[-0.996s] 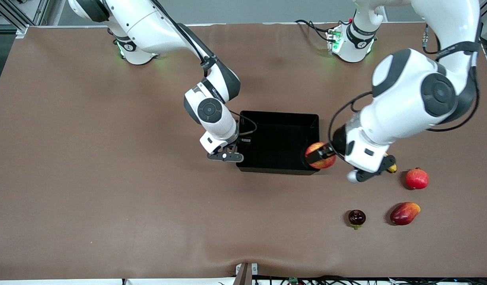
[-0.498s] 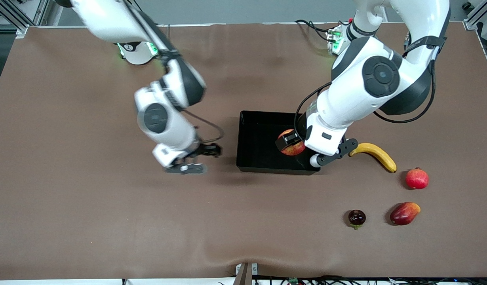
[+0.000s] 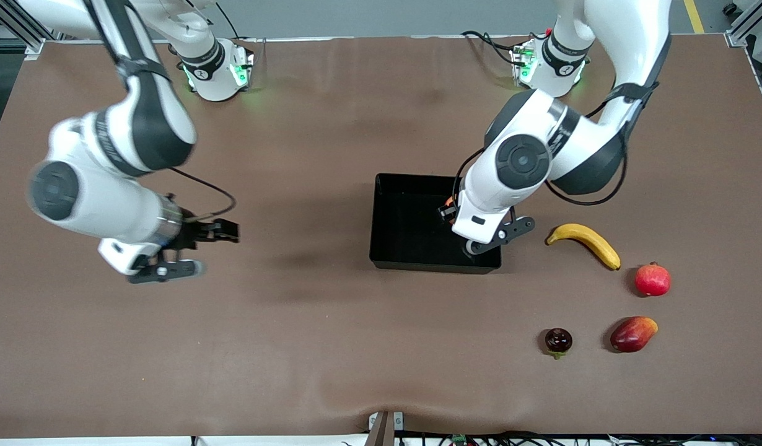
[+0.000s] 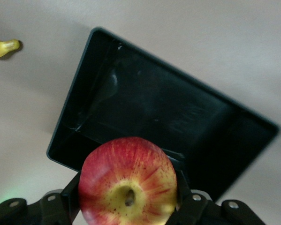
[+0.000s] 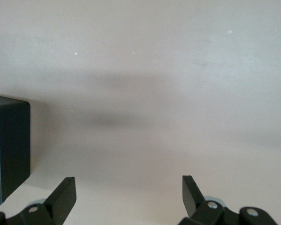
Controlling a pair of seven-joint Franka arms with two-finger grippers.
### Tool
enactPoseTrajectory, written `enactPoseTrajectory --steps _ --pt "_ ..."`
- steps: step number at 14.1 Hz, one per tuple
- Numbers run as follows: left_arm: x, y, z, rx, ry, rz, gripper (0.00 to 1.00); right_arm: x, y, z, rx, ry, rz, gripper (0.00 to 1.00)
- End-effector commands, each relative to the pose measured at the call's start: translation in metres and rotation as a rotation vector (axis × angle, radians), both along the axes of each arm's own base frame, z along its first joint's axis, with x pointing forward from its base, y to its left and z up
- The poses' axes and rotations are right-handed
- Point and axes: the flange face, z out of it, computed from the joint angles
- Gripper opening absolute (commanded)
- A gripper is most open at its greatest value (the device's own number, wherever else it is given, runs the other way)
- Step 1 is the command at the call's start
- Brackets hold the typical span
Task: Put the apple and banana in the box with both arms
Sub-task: 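Carry the apple into the tray with the left gripper while the right gripper withdraws, then open the left gripper to release the apple and move back to the banana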
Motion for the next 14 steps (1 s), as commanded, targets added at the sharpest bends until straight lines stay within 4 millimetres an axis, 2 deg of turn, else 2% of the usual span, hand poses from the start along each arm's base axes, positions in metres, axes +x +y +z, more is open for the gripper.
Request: enactPoseTrajectory --steps 1,2,5,7,9,10,12,14 --pt "-0.024 0.011 -0.030 0.051 -0.048 -0.005 0.00 -0.021 -0.031 0.041 0.003 -0.004 -0.015 1.00" --pt "-0.026 0.014 -0.045 0.048 -0.052 -0.004 0.00 -0.028 -0.040 0.055 -0.002 -0.008 -0.023 1.00" --pt "-0.036 0.025 -0.091 0.064 -0.081 -0.005 0.00 -0.048 -0.093 0.100 -0.029 -0.012 -0.095 1.00" --pt "-0.042 0.033 -0.112 0.089 -0.081 0.004 0.00 -0.067 -0.127 0.133 -0.046 -0.031 -0.128 1.00" --pt "-0.049 0.035 -0.133 0.103 -0.049 -0.001 0.00 -0.089 -0.152 0.163 -0.090 -0.049 -0.115 1.00" --pt "-0.050 0.036 -0.143 0.104 -0.036 0.000 0.00 -0.101 -0.158 0.176 -0.116 -0.050 -0.098 1.00" --pt "-0.050 0.035 -0.158 0.099 -0.037 -0.001 0.00 -0.120 -0.174 0.191 -0.127 -0.020 -0.118 1.00" --pt "-0.051 0.033 -0.173 0.112 -0.045 0.015 0.00 -0.124 -0.182 0.193 -0.127 -0.005 -0.129 1.00"
